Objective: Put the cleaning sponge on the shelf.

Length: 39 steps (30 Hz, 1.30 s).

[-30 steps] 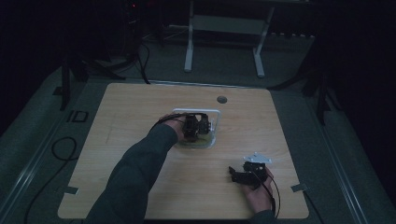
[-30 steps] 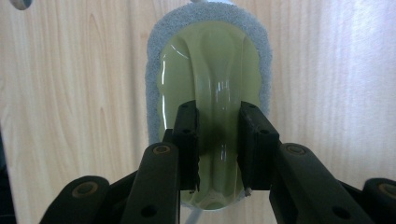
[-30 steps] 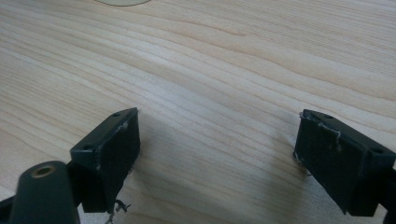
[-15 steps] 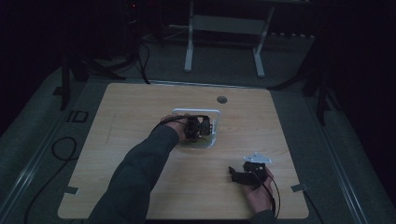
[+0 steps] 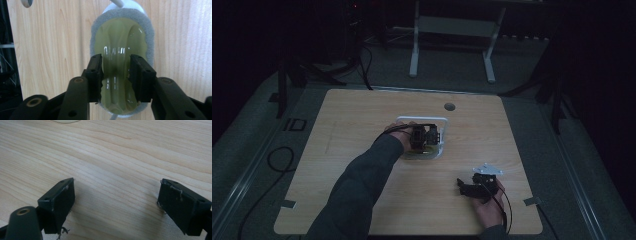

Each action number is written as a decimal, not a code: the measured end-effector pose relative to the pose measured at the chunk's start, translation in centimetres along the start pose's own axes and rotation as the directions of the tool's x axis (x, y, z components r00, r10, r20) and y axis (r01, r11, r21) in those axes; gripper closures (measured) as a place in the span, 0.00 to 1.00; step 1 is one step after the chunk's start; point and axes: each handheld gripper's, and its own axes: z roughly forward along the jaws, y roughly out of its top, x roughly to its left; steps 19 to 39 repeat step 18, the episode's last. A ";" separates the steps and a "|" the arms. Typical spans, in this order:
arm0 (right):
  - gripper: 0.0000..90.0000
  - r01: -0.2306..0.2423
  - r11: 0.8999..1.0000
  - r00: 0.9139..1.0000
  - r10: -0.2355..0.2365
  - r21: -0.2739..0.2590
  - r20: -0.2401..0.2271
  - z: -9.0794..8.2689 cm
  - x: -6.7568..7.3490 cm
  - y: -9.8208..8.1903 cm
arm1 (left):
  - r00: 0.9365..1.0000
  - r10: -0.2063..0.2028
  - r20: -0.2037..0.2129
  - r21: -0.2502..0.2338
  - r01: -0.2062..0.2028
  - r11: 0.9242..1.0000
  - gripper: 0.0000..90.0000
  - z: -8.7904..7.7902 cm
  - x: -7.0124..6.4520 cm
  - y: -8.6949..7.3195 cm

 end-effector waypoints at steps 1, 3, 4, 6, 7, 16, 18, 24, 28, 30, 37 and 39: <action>0.15 0.000 1.000 1.000 0.000 0.000 0.000 0.0 0.0 0.0 | 1.000 -0.009 0.000 -0.001 0.009 1.000 0.66 -0.2 0.0 0.0; 0.15 -0.001 1.000 1.000 0.001 0.000 0.000 0.0 0.0 0.0 | 1.000 -0.021 0.015 -0.012 0.021 1.000 0.65 -0.7 0.0 -0.2; 0.15 -0.001 1.000 1.000 0.001 0.000 0.000 0.0 0.0 0.0 | 0.999 -0.030 0.019 -0.029 0.031 0.999 0.65 -0.9 -0.1 -0.2; 0.15 -0.001 1.000 1.000 0.001 0.000 0.000 0.0 0.0 0.0 | 0.998 -0.044 0.036 -0.044 0.045 0.998 0.63 -1.5 0.0 -0.4; 0.15 -0.001 1.000 1.000 0.001 0.000 0.000 0.0 0.0 0.0 | 0.998 -0.050 0.046 -0.058 0.053 0.997 0.62 -1.9 0.1 -0.6; 0.15 -0.001 1.000 1.000 0.001 0.000 0.000 0.0 0.0 0.0 | 0.985 -0.131 0.108 -0.150 0.147 0.978 0.62 -4.5 0.2 -1.9; 0.15 -0.001 1.000 1.000 0.001 0.000 0.000 0.0 0.0 0.0 | 0.983 -0.156 0.098 -0.166 0.171 0.971 0.62 -5.4 0.1 -2.4; 0.15 -0.001 1.000 1.000 0.001 0.000 0.000 0.0 0.0 0.0 | 0.983 -0.156 0.098 -0.166 0.171 0.971 0.62 -5.4 0.1 -2.4; 0.15 -0.001 1.000 1.000 0.001 0.000 0.000 0.0 0.0 0.0 | 0.983 -0.156 0.098 -0.166 0.171 0.971 0.62 -5.4 0.1 -2.4; 0.15 -0.001 1.000 1.000 0.001 0.000 0.000 0.0 0.0 0.0 | 0.983 -0.156 0.098 -0.166 0.171 0.971 0.62 -5.4 0.1 -2.4; 0.15 -0.001 1.000 1.000 0.001 0.000 0.000 0.0 0.0 0.0 | 0.983 -0.156 0.098 -0.166 0.171 0.971 0.62 -5.4 0.1 -2.4; 0.15 -0.001 1.000 1.000 0.001 0.000 0.000 0.0 0.0 0.0 | 0.983 -0.156 0.098 -0.166 0.171 0.971 0.62 -5.4 0.1 -2.4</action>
